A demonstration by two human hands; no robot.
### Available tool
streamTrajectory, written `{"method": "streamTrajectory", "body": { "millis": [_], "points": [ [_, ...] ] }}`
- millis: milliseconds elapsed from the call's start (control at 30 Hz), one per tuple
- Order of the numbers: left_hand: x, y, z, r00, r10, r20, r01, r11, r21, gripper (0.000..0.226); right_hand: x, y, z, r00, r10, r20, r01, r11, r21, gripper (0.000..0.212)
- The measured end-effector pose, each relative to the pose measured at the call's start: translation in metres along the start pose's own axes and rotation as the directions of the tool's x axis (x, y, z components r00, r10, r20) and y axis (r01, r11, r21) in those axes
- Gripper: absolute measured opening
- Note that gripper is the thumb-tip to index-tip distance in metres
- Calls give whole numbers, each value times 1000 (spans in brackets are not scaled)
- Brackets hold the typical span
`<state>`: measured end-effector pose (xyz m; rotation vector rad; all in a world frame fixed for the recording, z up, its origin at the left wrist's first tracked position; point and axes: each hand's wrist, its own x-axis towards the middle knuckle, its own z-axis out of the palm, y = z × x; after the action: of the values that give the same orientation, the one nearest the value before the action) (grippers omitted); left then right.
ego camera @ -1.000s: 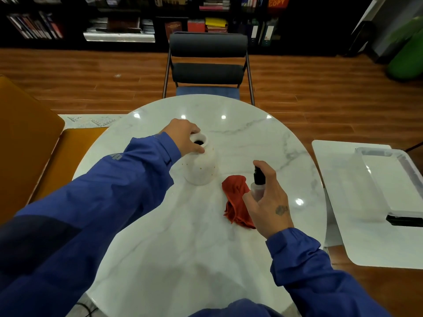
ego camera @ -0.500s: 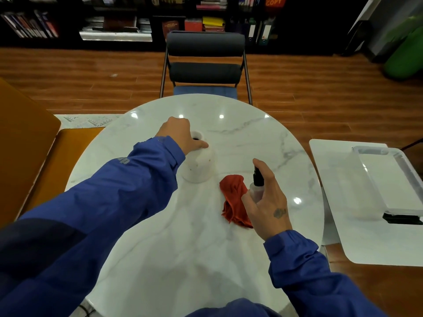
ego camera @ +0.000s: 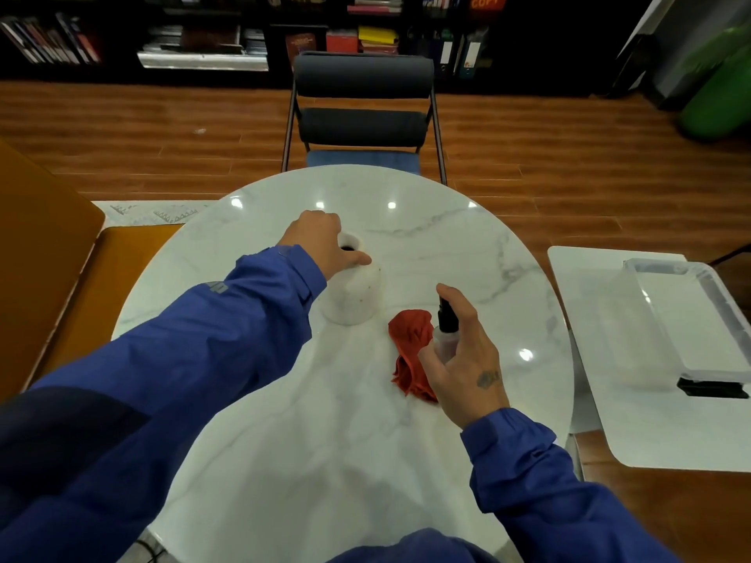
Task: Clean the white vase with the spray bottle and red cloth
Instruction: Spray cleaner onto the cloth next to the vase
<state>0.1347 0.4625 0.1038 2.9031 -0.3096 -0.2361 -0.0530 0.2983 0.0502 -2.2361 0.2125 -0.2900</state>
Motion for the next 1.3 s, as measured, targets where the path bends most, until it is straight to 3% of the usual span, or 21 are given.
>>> {"method": "streamTrajectory", "body": {
  "millis": [167, 300, 400, 567, 700, 867, 967, 1133, 1300],
  "points": [
    [1, 2, 0, 999, -48, 1, 48, 999, -13, 74, 0, 4, -3, 1000, 0, 17, 0, 999, -32, 74],
    [-2, -9, -4, 995, 90, 48, -84, 989, -122, 78, -1, 7, -2, 1000, 14, -6, -14, 1000, -5, 83],
    [-8, -15, -4, 984, 169, 56, -160, 977, -138, 72, 0, 7, -1, 999, 46, -10, -45, 997, 66, 85],
    [-15, -16, 0, 990, 140, 13, -133, 964, -231, 66, 9, 15, -15, 984, 176, 2, -173, 963, 208, 69],
    [-17, -21, 9, 990, 127, -66, -140, 956, -259, 63, 14, 33, -27, 957, 285, 52, -289, 931, 224, 54],
    [-23, -16, 17, 939, 272, -211, -300, 947, -115, 53, 20, 62, -37, 937, 347, 44, -348, 909, 230, 41],
    [-30, -8, 25, 901, 350, -258, -391, 911, -130, 47, 21, 77, -43, 919, 390, 60, -391, 881, 266, 43],
    [-49, 6, 54, 913, 379, -149, -407, 874, -266, 42, 17, 88, -47, 915, 403, -8, -392, 896, 208, 46],
    [-65, 29, 84, 910, 415, -16, -401, 867, -296, 38, 13, 95, -43, 901, 432, -41, -416, 886, 205, 47]
  ]
}}
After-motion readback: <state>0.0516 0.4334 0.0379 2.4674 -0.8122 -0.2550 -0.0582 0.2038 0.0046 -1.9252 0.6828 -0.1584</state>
